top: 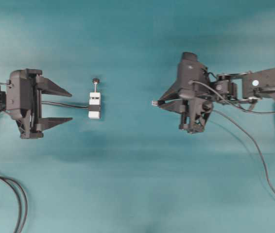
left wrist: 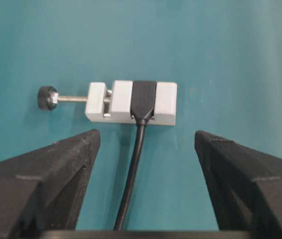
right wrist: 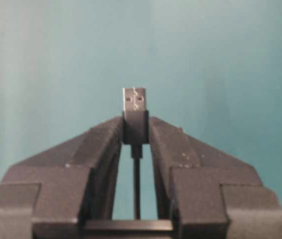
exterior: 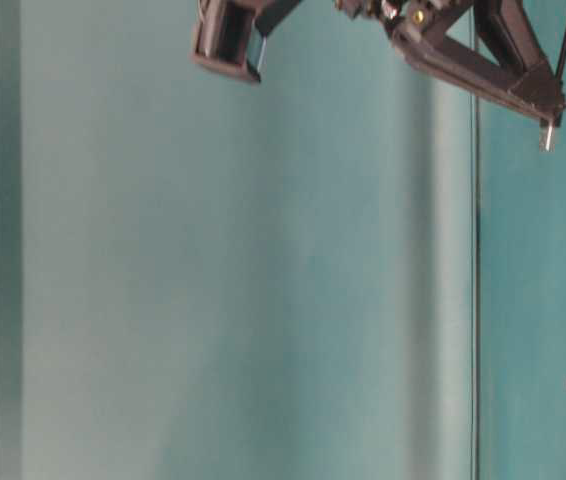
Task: Insert the USB cable into the female connector supported by the left arm.
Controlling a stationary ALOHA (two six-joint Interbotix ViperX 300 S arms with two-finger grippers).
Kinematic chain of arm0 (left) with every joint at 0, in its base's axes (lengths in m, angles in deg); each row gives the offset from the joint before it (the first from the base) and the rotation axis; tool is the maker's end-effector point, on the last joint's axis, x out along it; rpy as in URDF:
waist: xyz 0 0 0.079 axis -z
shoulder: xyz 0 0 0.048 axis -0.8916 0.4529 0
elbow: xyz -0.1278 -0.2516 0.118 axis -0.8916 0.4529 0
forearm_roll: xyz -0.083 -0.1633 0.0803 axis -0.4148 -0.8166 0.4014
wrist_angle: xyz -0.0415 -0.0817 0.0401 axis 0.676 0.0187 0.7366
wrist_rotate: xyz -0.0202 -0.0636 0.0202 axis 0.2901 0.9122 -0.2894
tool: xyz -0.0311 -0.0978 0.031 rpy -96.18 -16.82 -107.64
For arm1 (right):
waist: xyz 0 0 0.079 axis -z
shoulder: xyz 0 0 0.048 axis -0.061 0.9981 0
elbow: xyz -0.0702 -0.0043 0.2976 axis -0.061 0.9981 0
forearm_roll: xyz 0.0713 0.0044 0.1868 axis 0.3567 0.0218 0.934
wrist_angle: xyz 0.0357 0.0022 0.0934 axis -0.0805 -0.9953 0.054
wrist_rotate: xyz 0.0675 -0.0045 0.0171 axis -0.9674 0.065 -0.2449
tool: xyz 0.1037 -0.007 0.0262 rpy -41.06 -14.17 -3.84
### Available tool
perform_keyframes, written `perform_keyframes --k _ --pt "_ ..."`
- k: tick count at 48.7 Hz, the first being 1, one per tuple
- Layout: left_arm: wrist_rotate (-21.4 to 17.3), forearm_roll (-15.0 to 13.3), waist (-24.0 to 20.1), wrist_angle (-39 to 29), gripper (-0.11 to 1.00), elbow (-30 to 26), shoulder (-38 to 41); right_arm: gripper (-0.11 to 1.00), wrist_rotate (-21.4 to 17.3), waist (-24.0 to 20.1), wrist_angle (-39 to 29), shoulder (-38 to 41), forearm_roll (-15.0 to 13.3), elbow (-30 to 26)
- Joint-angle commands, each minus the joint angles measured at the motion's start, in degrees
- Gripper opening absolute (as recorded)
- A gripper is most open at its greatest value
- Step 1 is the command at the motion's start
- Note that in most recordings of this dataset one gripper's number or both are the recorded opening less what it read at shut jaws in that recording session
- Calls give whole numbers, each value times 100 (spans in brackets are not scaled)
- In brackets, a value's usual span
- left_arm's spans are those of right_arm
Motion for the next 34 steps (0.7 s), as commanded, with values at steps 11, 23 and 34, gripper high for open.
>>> perform_keyframes --k 11,23,34 --pt "-62 0 -44 246 84 -202 563 21 9 -26 -193 360 0 -703" --pt "-132 9 -220 773 83 -202 1090 21 0 -114 -237 712 -88 -1143" --pt "-431 9 -422 1187 83 -237 1397 21 9 -132 -422 949 -202 -1529"
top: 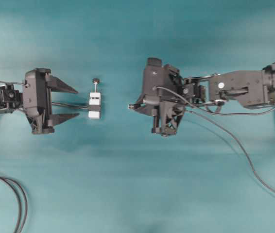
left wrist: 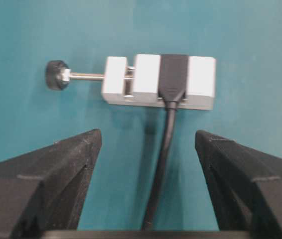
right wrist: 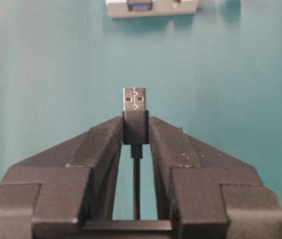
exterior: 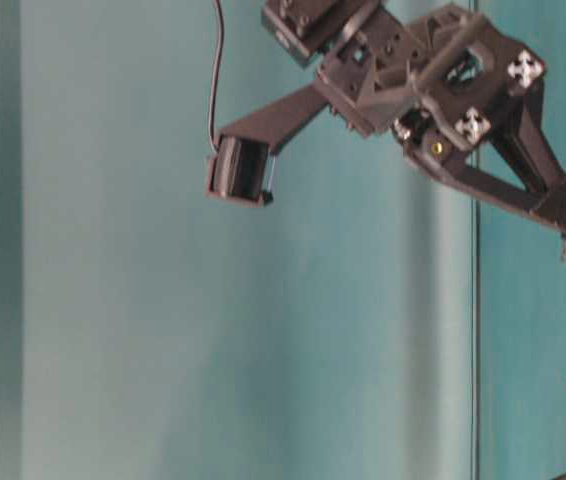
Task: Insert the USB cable into the female connector supported by the left arm.
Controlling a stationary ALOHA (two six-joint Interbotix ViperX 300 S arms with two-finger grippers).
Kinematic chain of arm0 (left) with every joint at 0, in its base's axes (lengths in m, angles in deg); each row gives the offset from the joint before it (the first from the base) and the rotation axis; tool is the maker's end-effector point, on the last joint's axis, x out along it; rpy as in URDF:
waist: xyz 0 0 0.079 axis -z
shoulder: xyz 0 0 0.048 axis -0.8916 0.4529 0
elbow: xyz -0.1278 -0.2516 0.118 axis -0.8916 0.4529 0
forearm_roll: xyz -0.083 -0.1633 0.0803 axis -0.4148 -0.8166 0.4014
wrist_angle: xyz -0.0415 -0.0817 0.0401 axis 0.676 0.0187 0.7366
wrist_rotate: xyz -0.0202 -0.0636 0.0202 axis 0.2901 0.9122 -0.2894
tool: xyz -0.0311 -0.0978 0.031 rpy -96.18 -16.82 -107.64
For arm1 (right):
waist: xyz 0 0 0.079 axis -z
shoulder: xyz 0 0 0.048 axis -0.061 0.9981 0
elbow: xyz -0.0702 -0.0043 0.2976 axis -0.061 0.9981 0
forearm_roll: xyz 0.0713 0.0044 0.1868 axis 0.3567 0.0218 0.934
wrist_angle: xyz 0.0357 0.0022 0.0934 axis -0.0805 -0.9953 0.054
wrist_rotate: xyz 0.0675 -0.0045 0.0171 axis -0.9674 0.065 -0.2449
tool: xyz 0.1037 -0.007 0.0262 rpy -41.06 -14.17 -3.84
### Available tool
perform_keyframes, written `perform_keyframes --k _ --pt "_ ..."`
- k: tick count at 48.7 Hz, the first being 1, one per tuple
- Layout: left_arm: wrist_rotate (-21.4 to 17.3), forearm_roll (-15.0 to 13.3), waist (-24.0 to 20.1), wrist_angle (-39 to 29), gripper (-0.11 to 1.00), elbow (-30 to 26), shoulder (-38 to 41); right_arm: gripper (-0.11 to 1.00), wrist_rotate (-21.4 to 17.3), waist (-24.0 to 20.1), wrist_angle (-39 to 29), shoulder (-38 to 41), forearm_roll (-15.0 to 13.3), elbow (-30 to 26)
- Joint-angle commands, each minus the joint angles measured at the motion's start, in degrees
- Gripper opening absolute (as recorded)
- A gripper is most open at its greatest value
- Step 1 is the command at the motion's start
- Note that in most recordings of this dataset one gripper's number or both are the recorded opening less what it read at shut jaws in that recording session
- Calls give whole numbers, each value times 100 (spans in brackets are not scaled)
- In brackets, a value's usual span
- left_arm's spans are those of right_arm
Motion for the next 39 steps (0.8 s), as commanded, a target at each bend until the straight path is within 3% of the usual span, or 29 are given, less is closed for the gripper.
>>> perform_keyframes --k 1,17,30,39 --pt "-132 9 -62 149 83 -97 35 21 9 9 -18 -18 -35 -264" --pt "-149 44 -70 281 83 -290 299 21 9 -26 -44 220 -141 -527" --pt "-141 44 -70 562 83 -290 589 21 35 -26 -475 396 -149 -826" --pt "-132 53 -70 677 77 -290 703 21 26 -35 -624 483 -229 -993"
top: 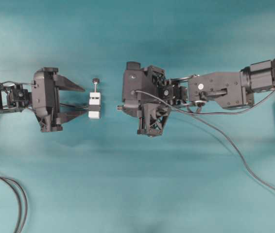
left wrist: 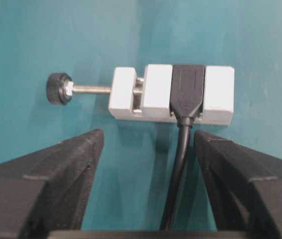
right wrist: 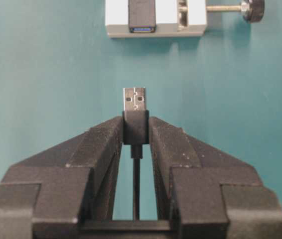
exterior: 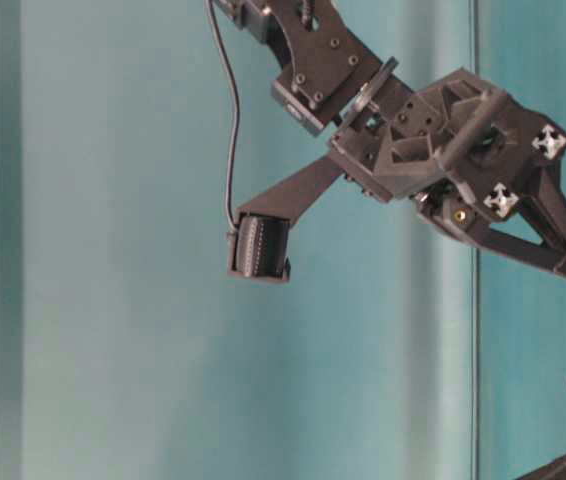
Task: Insert the USB cable into the female connector supported by the left arm.
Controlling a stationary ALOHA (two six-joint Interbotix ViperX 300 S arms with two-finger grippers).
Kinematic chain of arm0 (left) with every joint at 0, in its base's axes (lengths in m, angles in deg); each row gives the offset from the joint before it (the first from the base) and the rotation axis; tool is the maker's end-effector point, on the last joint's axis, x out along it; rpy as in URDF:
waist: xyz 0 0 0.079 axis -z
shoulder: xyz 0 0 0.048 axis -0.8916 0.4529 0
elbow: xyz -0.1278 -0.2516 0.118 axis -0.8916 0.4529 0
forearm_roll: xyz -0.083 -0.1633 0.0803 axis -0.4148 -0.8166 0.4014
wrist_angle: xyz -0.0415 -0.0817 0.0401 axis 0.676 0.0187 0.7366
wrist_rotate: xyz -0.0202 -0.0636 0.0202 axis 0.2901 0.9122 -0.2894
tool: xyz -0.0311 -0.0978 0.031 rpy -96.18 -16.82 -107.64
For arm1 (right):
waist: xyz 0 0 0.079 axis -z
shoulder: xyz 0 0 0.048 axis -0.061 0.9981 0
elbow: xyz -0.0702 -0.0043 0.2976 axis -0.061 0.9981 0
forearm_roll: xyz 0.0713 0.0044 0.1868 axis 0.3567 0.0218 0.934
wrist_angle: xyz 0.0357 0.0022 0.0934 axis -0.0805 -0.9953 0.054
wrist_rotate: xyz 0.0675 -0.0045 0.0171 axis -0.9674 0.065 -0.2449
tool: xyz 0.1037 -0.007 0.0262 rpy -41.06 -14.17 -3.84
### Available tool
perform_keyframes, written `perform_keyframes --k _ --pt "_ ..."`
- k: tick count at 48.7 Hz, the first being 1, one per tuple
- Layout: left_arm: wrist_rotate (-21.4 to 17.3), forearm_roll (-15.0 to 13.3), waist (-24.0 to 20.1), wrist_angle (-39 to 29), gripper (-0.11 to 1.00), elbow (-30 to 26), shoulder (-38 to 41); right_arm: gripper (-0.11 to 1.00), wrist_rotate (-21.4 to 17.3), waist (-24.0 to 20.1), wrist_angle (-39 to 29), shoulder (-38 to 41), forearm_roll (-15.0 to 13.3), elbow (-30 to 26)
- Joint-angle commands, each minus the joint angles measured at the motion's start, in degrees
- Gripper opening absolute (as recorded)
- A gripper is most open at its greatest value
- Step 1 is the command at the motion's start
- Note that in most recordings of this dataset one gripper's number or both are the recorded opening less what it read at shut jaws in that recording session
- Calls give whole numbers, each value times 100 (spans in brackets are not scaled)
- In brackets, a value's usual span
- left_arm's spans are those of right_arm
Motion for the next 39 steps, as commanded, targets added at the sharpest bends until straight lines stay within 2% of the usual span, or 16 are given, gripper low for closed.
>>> perform_keyframes --k 1,24,39 --pt "-70 18 -26 123 77 -53 -26 21 0 -9 -26 -44 -26 -237" --pt "-62 26 -18 220 76 -18 35 21 35 -9 -475 466 -35 -923" --pt "-62 35 62 229 76 -26 53 21 35 -9 -624 633 -35 -1063"
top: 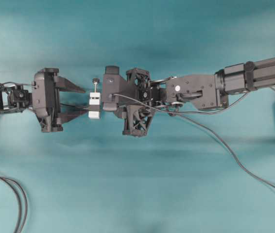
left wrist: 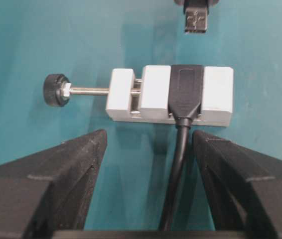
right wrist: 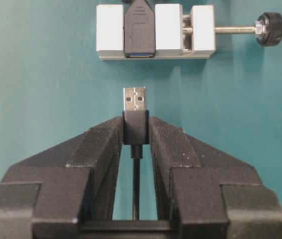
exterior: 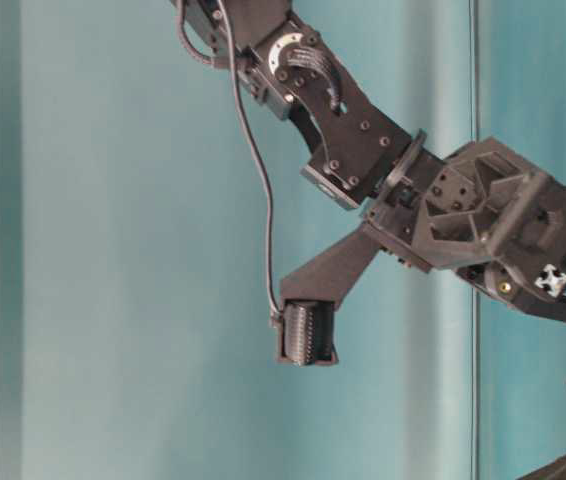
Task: Insert the USB cable into the female connector supported by the left arm.
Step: 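Align the USB plug with the held female connector and push it in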
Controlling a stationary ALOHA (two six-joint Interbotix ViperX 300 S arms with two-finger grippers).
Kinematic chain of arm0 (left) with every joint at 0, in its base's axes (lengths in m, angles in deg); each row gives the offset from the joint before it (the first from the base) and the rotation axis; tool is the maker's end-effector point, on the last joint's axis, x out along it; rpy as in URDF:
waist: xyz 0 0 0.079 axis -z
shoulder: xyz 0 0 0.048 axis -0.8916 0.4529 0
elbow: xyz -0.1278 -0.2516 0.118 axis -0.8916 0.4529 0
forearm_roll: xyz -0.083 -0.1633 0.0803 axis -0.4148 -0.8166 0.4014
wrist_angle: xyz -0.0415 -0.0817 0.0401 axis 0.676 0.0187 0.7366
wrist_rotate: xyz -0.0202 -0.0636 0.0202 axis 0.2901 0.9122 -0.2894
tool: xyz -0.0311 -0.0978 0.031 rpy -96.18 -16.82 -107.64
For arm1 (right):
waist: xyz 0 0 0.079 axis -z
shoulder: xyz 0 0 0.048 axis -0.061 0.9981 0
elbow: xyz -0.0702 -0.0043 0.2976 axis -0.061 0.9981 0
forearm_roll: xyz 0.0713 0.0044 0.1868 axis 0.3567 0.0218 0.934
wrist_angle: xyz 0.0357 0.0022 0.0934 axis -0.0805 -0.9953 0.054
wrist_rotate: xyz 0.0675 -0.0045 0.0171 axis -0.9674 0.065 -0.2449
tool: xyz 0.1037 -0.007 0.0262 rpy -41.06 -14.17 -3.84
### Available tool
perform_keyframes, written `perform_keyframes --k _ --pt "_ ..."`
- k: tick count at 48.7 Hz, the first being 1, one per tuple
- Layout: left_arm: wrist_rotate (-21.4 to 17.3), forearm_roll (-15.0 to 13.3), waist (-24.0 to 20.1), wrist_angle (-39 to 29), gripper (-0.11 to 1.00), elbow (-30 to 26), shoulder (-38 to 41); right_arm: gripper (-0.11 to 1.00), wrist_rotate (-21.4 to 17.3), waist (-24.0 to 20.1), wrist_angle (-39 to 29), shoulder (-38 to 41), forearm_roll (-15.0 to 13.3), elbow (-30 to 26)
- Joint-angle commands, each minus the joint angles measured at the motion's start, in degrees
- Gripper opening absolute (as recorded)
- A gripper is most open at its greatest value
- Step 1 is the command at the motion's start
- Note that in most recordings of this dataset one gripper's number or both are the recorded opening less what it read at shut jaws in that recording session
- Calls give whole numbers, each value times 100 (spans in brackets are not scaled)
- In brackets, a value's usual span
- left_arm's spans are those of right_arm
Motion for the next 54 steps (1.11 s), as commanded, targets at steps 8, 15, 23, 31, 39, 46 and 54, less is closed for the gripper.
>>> perform_keyframes --k 8,15,23,31,39,46,54 --pt "-53 9 35 70 76 -53 0 21 0 -9 18 -44 -18 -220" --pt "-26 18 35 141 76 -88 62 21 0 -9 9 0 -18 -281" --pt "0 9 35 141 76 -123 114 21 0 0 9 26 -18 -316" --pt "0 18 35 132 76 -176 123 21 -9 18 9 26 -18 -325" --pt "9 9 35 105 76 -229 141 21 -9 44 9 26 -18 -325" --pt "9 18 35 105 76 -272 220 21 0 79 9 26 -18 -325" --pt "9 18 35 123 76 -343 290 21 -9 88 9 26 -18 -325"
